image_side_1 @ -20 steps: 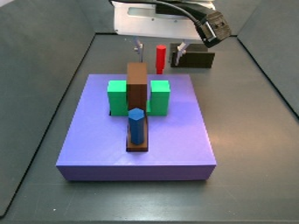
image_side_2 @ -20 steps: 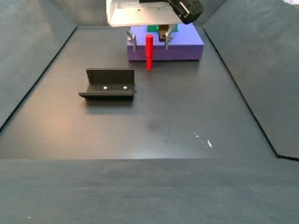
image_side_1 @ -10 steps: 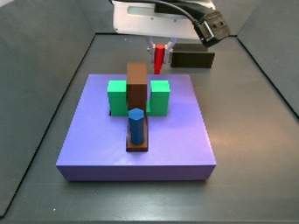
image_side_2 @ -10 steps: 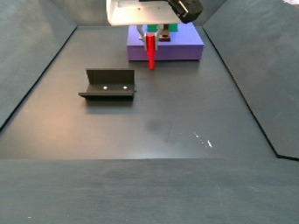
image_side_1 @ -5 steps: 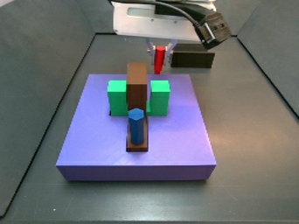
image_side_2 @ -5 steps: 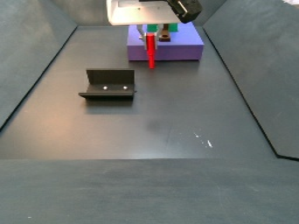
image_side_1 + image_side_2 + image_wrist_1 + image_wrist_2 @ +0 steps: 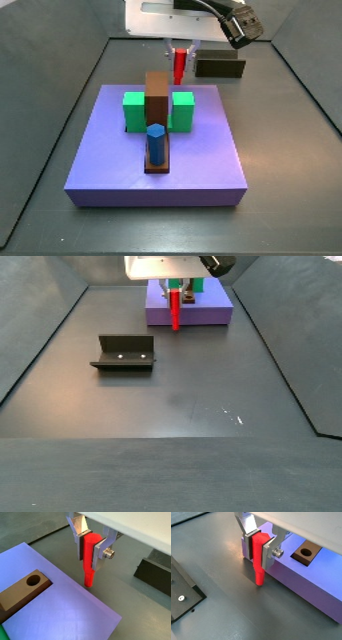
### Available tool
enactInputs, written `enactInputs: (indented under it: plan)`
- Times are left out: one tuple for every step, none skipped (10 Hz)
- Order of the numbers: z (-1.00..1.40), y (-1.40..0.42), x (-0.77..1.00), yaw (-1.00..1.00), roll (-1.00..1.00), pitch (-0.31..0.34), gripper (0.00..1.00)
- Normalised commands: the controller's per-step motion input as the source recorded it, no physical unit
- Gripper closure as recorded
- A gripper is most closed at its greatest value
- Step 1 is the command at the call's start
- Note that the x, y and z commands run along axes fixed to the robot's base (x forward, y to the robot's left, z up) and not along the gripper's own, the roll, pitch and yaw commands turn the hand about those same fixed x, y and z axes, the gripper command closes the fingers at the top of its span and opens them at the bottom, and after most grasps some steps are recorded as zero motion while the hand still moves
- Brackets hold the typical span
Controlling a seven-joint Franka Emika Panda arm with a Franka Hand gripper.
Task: Pick up the red object. Move up. Move to above the board. Insert the red object.
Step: Move up, then move to above the board.
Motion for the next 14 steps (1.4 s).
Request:
enactInputs:
  plan:
    - [0.83, 0.00, 0.00, 0.00, 0.00, 0.000, 1.00]
    - [0.78, 0.08, -0.02, -0.01, 0.01, 0.028, 1.00]
    - [0.55, 0.07, -0.05, -0.01, 0.01, 0.062, 1.00]
    - [0.19, 0.03, 0.01, -0.01, -0.01, 0.031, 1.00]
    - [1.40, 0.00, 0.00, 0.00, 0.00, 0.000, 1.00]
    - [1.40, 0.00, -0.02, 0.00, 0.00, 0.026, 1.00]
    - [1.40, 0.00, -0.04, 0.00, -0.01, 0.011, 1.00]
    - [1.40, -0.01, 0.02, 0.00, -0.02, 0.028, 1.00]
    - [1.40, -0.01, 0.05, 0.00, -0.02, 0.070, 1.00]
    - [0.58, 0.00, 0.02, -0.01, -0.02, 0.087, 1.00]
    - [0.19, -0.01, 0.03, -0.01, -0.02, 0.061, 1.00]
    - [0.43, -1.40, -0.27, -0.04, 0.06, 0.125, 1.00]
    - [0.43, -1.40, -0.29, -0.04, 0.09, 0.123, 1.00]
    - [0.45, -1.40, -0.28, -0.01, 0.12, 0.090, 1.00]
